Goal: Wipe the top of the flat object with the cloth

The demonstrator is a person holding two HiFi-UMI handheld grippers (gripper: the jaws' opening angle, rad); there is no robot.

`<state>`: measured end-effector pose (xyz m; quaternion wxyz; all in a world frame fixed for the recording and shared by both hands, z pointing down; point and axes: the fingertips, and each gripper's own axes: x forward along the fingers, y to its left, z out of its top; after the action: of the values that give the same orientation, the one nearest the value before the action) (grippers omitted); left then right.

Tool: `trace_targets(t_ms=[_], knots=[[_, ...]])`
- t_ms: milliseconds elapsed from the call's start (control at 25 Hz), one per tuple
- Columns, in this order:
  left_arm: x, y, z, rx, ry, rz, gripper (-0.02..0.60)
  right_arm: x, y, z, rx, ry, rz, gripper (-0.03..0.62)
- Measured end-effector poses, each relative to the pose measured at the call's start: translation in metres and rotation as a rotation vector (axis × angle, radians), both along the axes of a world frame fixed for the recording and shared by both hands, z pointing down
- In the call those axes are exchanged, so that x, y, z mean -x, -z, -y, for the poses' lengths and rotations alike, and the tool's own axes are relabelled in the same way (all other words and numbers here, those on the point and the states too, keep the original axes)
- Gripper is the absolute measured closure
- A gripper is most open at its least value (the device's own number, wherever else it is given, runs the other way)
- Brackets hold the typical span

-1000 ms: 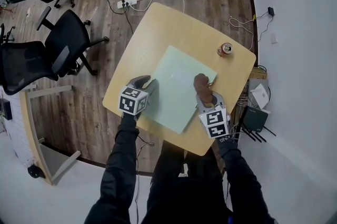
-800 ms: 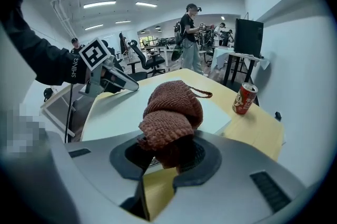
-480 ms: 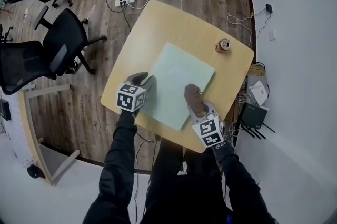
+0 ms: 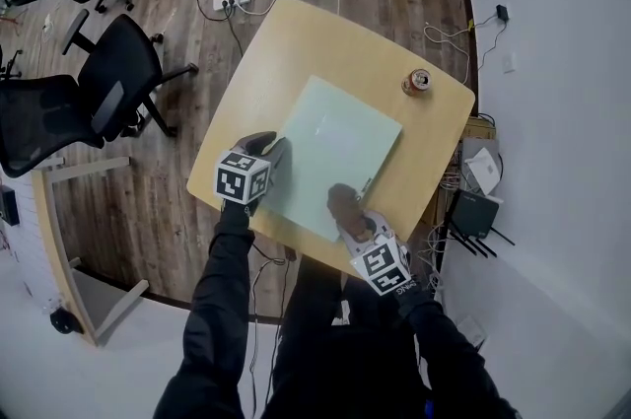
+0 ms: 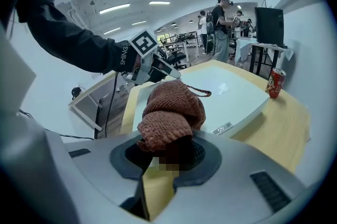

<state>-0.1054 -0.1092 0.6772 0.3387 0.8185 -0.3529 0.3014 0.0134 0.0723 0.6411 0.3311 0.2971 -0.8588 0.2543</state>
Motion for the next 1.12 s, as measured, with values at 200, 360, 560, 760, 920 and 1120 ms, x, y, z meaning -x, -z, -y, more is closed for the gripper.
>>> trace_targets(t_ms=[200, 360, 560, 760, 920, 1120], knots=[[0.0, -0.001, 0.001, 0.001, 0.002, -0.007, 0.465, 0.017, 0.002, -0.026, 0.036, 0.087, 0.034, 0.476], [0.002, 0.0, 0.001, 0.002, 0.007, -0.016, 0.465, 0.03, 0.005, -0.047, 0.072, 0.149, 0.058, 0.476], [0.001, 0.0, 0.001, 0.004, 0.014, -0.022, 0.466, 0.03, 0.03, -0.042, 0.067, 0.151, 0.122, 0.476], [0.002, 0.0, 0.001, 0.003, 0.021, -0.03, 0.468, 0.001, 0.07, 0.024, -0.037, 0.019, 0.175, 0.476], [0.001, 0.001, 0.0, 0.002, 0.023, -0.035, 0.468, -0.032, 0.077, 0.092, -0.142, -0.093, 0.143, 0.476], [0.002, 0.001, 0.002, 0.003, 0.022, -0.036, 0.468, -0.063, 0.066, 0.168, -0.227, -0.209, 0.076, 0.476]])
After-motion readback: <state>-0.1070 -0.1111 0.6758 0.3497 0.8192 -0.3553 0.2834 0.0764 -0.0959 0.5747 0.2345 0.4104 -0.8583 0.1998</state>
